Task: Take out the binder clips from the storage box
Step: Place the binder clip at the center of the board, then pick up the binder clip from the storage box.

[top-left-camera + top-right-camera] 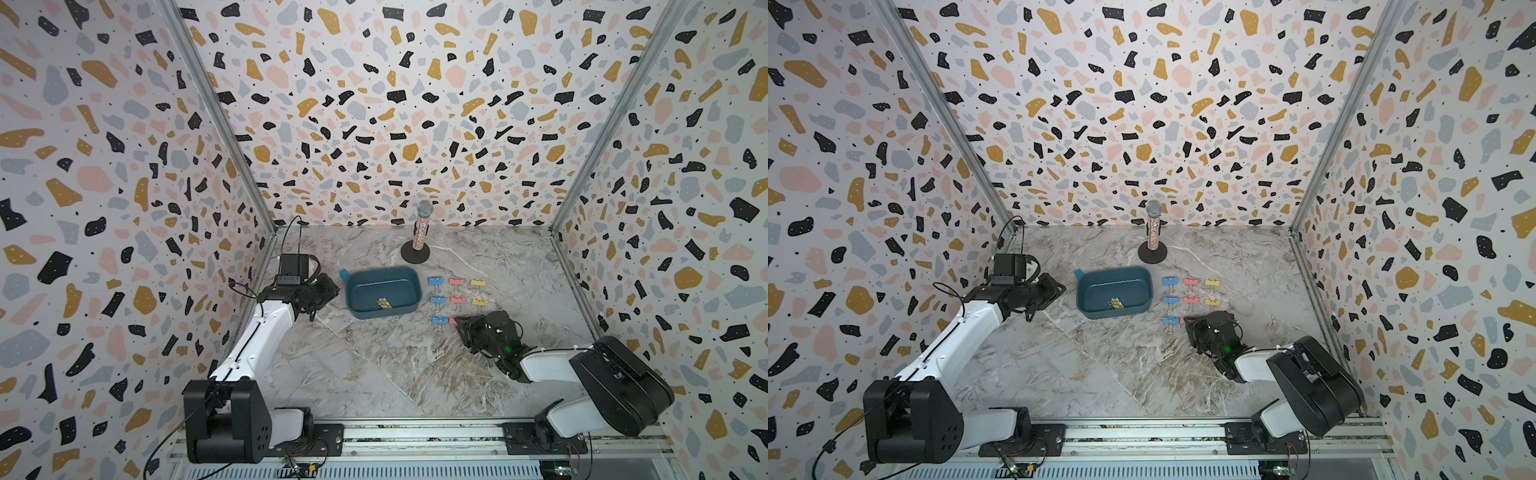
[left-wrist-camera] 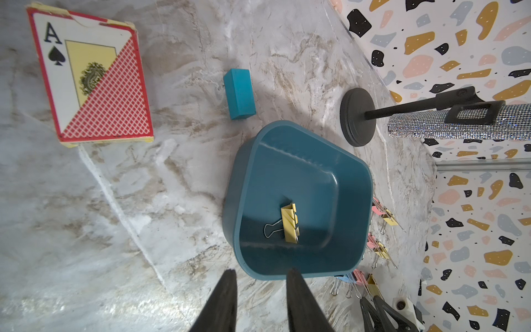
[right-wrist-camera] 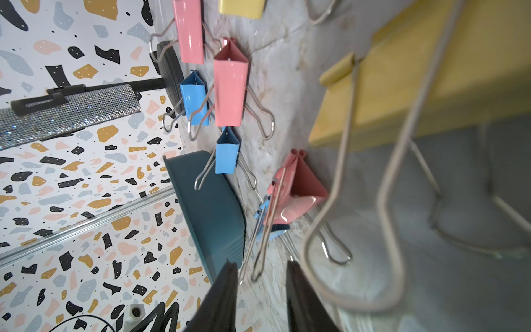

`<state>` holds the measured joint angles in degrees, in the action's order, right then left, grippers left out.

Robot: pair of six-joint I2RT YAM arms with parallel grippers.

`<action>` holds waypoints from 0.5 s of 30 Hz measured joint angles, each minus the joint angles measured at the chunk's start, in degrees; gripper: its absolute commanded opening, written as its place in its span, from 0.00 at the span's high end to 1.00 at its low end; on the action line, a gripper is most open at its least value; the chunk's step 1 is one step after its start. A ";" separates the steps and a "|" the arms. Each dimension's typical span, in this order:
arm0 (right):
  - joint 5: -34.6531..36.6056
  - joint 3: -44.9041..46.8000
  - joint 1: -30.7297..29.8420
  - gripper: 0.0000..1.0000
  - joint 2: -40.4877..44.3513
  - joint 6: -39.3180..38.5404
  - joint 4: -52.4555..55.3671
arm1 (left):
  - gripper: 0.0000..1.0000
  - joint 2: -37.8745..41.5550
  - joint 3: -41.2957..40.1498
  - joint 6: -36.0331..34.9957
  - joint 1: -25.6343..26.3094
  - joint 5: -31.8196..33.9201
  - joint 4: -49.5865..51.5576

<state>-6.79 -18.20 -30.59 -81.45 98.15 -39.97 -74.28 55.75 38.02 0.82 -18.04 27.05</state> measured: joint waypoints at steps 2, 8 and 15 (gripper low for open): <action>-0.61 -0.87 0.00 0.67 2.58 -1.07 3.15 | 0.67 0.00 0.00 -0.09 0.00 0.07 0.00; -2.89 -4.50 0.00 0.67 12.92 -5.55 16.59 | 0.67 0.02 0.00 -0.13 0.00 0.11 0.00; -7.28 -23.50 0.63 0.68 15.37 -21.77 38.97 | 0.67 0.35 -0.02 -0.11 0.00 0.15 0.00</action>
<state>-14.06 -41.69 -29.95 -66.08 76.38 -0.99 -73.93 55.72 37.91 0.82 -17.89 27.05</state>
